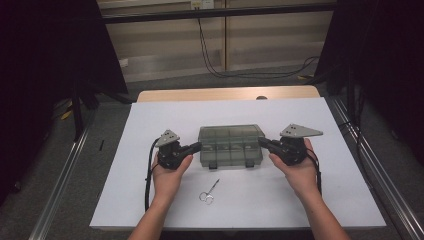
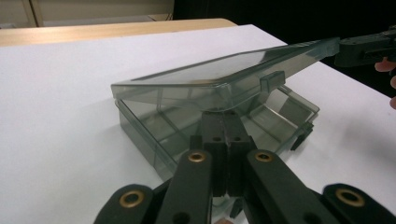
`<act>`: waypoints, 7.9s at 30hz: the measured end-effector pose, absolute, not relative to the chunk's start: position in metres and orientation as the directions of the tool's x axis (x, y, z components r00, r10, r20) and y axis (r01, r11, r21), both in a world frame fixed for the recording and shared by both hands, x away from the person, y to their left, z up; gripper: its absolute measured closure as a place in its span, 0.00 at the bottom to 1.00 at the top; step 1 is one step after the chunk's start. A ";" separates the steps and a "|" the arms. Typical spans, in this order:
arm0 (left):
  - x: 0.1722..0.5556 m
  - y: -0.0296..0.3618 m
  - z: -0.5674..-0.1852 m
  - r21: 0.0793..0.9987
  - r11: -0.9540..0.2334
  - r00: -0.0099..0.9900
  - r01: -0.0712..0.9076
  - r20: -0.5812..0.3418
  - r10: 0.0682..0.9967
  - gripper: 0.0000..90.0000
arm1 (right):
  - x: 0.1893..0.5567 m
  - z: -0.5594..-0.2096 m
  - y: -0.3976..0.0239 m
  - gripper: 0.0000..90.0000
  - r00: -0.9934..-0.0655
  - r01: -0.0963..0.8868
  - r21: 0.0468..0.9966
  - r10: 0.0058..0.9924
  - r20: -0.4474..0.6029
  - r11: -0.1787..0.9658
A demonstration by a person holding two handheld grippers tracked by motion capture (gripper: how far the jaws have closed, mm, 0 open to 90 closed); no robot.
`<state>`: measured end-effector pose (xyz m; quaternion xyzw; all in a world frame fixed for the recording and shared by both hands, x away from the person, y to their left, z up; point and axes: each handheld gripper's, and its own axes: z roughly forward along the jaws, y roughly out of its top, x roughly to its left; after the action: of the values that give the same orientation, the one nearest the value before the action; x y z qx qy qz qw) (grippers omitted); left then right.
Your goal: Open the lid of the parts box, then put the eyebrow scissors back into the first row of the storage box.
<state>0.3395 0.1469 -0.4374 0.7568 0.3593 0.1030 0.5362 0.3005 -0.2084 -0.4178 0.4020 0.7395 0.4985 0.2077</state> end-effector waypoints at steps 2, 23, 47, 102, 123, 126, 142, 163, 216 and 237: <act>0.342 0.146 -0.436 0.889 -0.159 0.719 0.430 -0.230 0.656 1.00 | 0.303 -0.414 -0.208 1.00 -0.588 0.383 0.907 0.804 0.092 0.176; 0.369 0.148 -0.410 0.920 -0.122 0.702 0.372 -0.192 0.686 1.00 | 0.338 -0.401 -0.201 1.00 -0.561 0.377 0.909 0.824 0.072 0.177; 0.410 0.130 -0.428 0.883 -0.135 0.572 0.450 -0.170 0.802 0.33 | 0.375 -0.394 -0.203 1.00 -0.516 0.386 0.912 0.852 0.088 0.140; 0.458 0.118 -0.453 0.842 -0.102 0.546 0.529 -0.246 0.801 0.91 | 0.419 -0.441 -0.216 0.96 -0.356 0.430 0.902 0.915 0.191 -0.021; 0.472 0.124 -0.472 0.770 0.021 0.483 0.637 -0.420 0.768 0.94 | 0.438 -0.461 -0.222 0.97 -0.317 0.546 0.833 0.898 0.305 -0.090; 0.473 0.125 -0.474 0.761 0.032 0.479 0.648 -0.440 0.759 0.93 | 0.439 -0.464 -0.224 0.97 -0.321 0.554 0.827 0.891 0.321 -0.098; 0.477 0.126 -0.485 0.712 0.050 0.437 0.700 -0.482 0.759 0.90 | 0.441 -0.481 -0.222 0.94 -0.307 0.600 0.795 0.891 0.334 -0.092; 0.442 0.127 -0.452 0.794 -0.093 0.612 0.601 -0.382 0.693 0.13 | 0.404 -0.462 -0.238 0.00 -0.386 0.493 0.866 0.871 0.303 -0.083; 0.329 0.127 -0.428 0.757 -0.412 0.782 0.508 -0.204 0.589 0.00 | 0.241 -0.455 -0.303 0.00 -0.379 0.346 0.937 0.919 0.104 0.037; 0.303 0.113 -0.436 0.721 -0.487 0.809 0.494 -0.174 0.562 0.01 | 0.216 -0.455 -0.325 0.00 -0.370 0.331 0.943 0.924 0.090 0.040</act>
<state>0.3034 0.1134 -0.4361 0.8611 0.3064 0.0424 0.4034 0.2156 -0.3252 -0.4548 0.4770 0.6579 0.5024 0.2955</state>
